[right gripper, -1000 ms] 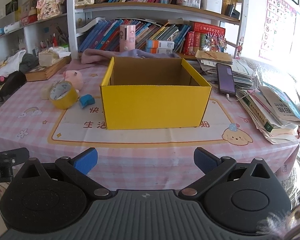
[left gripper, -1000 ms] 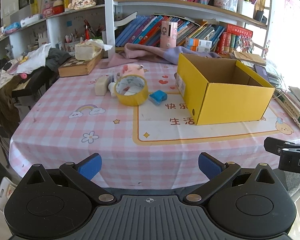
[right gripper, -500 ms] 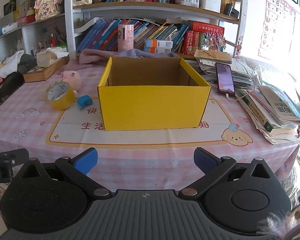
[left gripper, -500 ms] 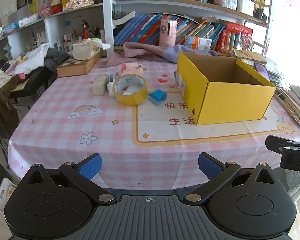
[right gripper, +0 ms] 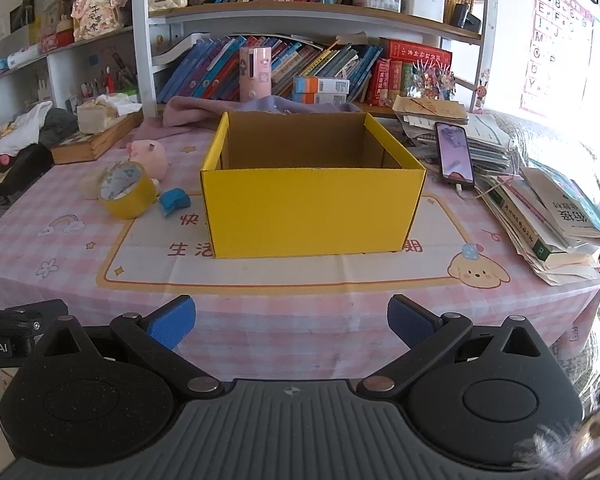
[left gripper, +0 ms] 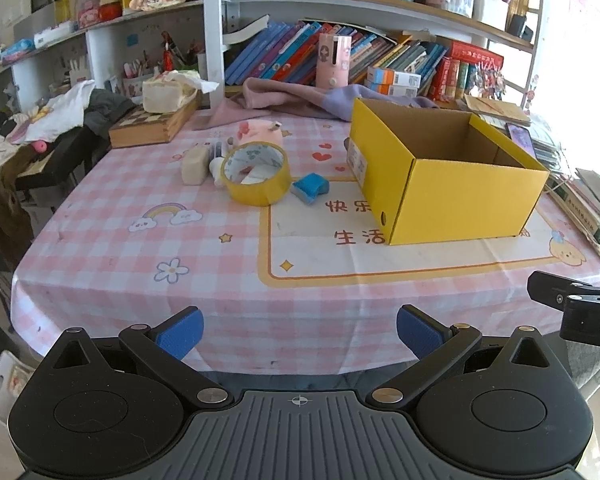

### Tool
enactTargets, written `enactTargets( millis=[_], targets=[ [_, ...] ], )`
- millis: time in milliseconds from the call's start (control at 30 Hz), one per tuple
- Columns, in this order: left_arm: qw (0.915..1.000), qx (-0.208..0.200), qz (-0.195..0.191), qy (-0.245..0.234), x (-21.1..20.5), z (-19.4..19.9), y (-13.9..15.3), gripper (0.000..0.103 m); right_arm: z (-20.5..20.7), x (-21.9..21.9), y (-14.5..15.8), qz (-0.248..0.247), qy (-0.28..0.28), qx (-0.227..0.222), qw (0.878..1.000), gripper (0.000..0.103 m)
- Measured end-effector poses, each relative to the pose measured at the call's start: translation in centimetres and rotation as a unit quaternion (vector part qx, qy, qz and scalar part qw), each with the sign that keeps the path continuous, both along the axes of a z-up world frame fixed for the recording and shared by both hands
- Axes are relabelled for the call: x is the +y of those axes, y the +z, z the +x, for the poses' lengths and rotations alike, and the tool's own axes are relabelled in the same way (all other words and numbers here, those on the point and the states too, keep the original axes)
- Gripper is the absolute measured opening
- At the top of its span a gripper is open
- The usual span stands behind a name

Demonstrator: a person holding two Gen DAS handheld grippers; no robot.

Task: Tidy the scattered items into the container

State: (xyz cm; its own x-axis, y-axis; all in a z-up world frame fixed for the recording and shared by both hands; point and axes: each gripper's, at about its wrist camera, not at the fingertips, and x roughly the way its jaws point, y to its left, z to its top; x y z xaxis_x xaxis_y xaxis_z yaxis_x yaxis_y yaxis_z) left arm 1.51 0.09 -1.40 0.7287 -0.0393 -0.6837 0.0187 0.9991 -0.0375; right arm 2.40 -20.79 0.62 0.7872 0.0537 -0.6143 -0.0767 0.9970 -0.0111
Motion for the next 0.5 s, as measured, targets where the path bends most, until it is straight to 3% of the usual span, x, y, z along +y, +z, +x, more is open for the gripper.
enactTargets(
  millis=[500],
  targets=[
    [0.9999, -0.005, 0.005, 0.008, 0.02, -0.22, 0.05, 0.103, 0.00, -0.28, -0.39, -0.011, -0.007, -0.014, 1.000, 0.101]
  ],
)
